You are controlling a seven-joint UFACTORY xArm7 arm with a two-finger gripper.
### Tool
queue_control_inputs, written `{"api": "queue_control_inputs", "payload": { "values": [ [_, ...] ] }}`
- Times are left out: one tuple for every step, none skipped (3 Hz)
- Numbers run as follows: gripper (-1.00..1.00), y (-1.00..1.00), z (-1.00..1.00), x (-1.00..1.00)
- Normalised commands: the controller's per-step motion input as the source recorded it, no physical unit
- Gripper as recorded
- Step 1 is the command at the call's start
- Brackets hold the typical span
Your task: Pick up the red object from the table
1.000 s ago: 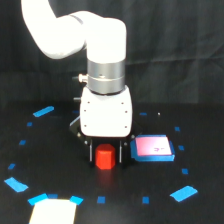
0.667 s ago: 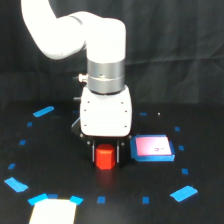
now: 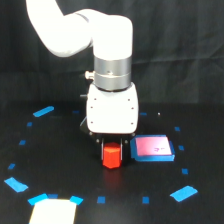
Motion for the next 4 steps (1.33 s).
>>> {"api": "queue_control_inputs", "payload": {
  "values": [
    [-0.97,0.07,0.81,-0.02],
    [-1.00,0.20,0.93,-0.05],
    [-1.00,0.54,0.90,-0.10],
    [-1.00,0.52,1.00,0.04]
  ]
}}
